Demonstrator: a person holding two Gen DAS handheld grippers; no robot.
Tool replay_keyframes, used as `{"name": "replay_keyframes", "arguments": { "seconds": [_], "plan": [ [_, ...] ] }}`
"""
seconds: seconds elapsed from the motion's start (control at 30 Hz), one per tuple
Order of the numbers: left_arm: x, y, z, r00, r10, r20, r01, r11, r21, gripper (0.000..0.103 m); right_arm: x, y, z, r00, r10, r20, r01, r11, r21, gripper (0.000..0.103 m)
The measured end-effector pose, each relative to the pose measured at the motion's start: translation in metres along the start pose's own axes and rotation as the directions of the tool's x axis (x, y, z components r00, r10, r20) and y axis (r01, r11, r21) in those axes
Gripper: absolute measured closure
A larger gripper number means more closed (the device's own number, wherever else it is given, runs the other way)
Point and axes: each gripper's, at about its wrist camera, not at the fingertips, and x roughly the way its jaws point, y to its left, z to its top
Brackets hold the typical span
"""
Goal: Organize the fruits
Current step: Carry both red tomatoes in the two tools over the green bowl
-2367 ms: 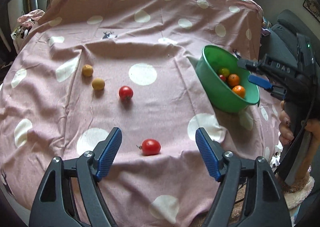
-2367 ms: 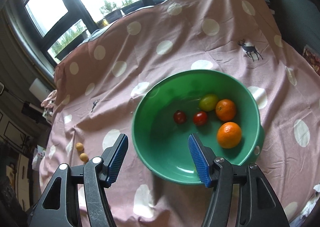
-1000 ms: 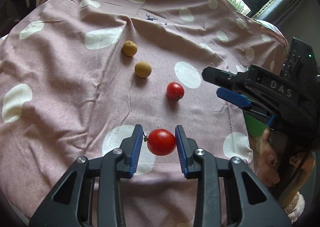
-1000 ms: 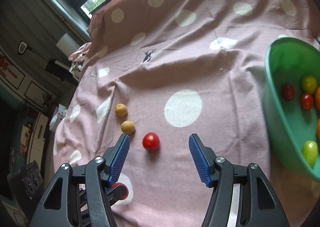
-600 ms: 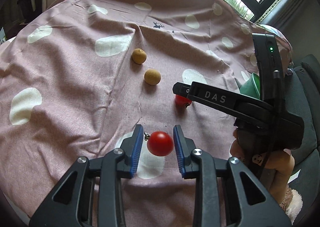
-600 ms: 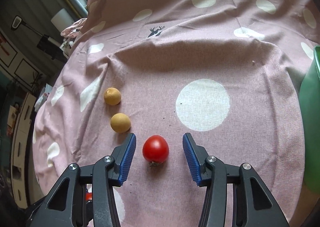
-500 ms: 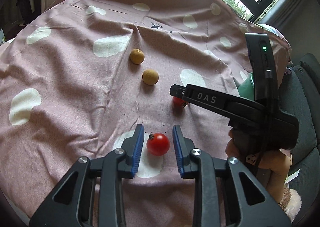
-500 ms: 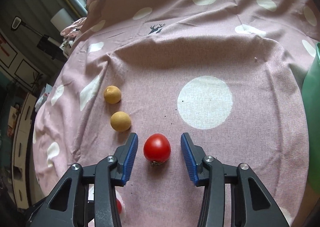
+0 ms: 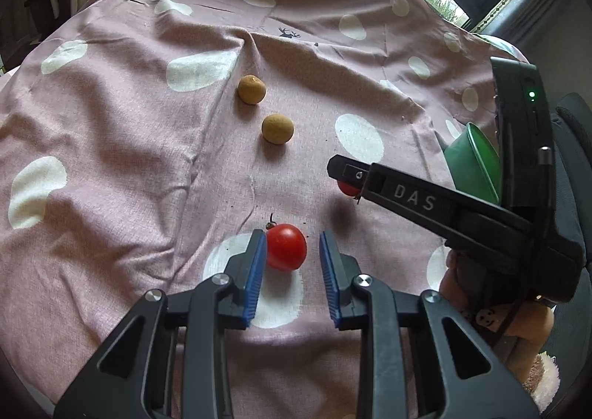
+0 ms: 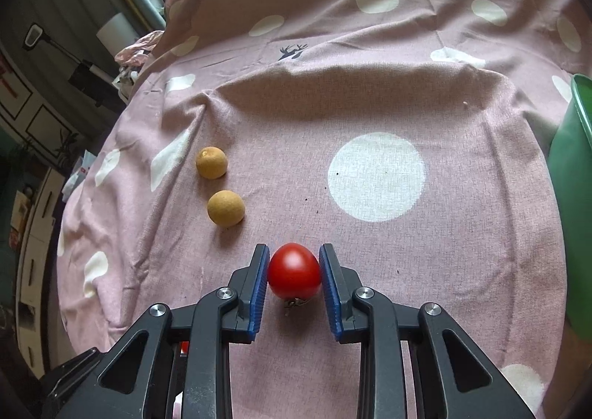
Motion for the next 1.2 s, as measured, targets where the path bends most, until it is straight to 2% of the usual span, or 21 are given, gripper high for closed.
{"name": "replay_keyframes", "arguments": {
  "seconds": [0.13, 0.23, 0.33, 0.5, 0.97, 1.2],
  "plan": [
    [0.003, -0.002, -0.002, 1.000, -0.010, -0.029, 0.010, 1.000, 0.014, 0.073, -0.012, 0.000, -0.004, 0.999, 0.034, 0.010, -0.034, 0.999, 0.015, 0.074],
    [0.006, -0.001, -0.002, 0.999, 0.023, -0.022, -0.022, 1.000, 0.013, 0.073, -0.022, 0.002, -0.008, 0.999, 0.037, 0.026, -0.037, 0.999, 0.009, 0.074],
    [0.006, 0.000, -0.001, 1.000, 0.003, -0.018, -0.003, 1.000, 0.006, 0.073, -0.030, 0.004, -0.013, 0.999, 0.032, 0.040, -0.032, 0.999, -0.001, 0.074],
    [0.016, 0.001, -0.001, 0.999, 0.029, -0.032, -0.029, 1.000, 0.004, 0.073, -0.040, 0.005, -0.019, 0.997, 0.062, 0.050, -0.062, 0.998, 0.002, 0.074],
    [0.018, -0.003, -0.002, 0.999, 0.037, 0.003, -0.037, 0.999, 0.009, 0.075, -0.049, 0.002, -0.026, 0.994, 0.082, 0.070, -0.082, 0.997, 0.007, 0.074],
    [-0.006, -0.028, -0.001, 0.996, 0.025, 0.080, -0.031, 0.997, 0.072, 0.075, -0.069, -0.012, -0.023, 0.991, 0.073, 0.113, -0.079, 0.996, 0.049, 0.074]
  ]
}}
